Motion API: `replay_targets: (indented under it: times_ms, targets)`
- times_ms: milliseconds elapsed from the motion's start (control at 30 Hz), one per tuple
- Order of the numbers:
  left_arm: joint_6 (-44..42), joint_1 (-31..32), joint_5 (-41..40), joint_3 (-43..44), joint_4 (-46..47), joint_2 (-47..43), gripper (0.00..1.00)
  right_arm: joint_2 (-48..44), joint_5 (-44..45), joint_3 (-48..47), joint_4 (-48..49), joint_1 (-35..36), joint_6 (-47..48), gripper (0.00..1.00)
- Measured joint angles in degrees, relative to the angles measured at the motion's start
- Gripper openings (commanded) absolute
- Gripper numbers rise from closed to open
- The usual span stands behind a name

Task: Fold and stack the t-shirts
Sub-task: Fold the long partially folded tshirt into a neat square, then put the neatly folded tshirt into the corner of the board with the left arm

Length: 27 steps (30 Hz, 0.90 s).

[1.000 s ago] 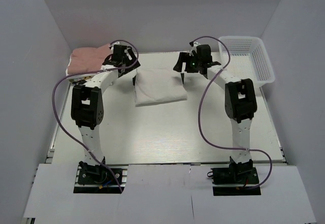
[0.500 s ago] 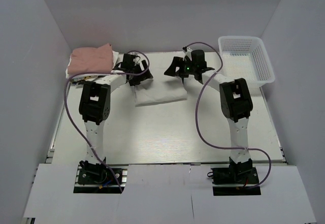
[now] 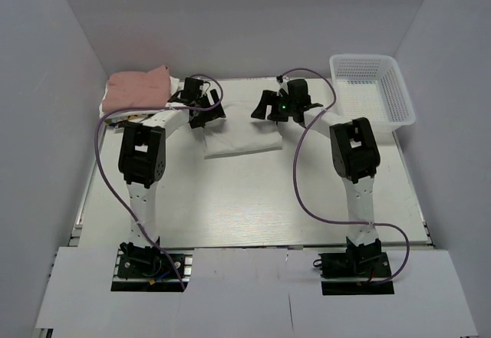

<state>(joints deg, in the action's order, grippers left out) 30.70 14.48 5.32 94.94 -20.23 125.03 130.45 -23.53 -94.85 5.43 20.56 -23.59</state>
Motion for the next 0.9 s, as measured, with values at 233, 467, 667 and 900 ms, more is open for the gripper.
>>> replay_targets:
  times_ms: [233,467,667,900]
  targets:
    - [-3.9,0.5,-4.8,-6.5,-4.2,-11.0,1.00,-23.1,3.7,19.3,-1.1,0.9,2.0,0.90]
    - [-8.7,0.5,-6.4,-4.7,-8.3,-9.3,1.00,-39.2,5.3,35.6,0.0,1.3,2.5,0.90]
    - [-10.2,0.5,-4.3,-4.3,-8.3,-2.8,1.00,-42.8,6.1,44.5,-2.2,1.3,2.6,0.90]
    - [-10.5,0.6,2.3,-5.0,-1.7,-2.0,0.78,-47.3,7.3,46.6,-2.8,1.3,3.0,0.90]
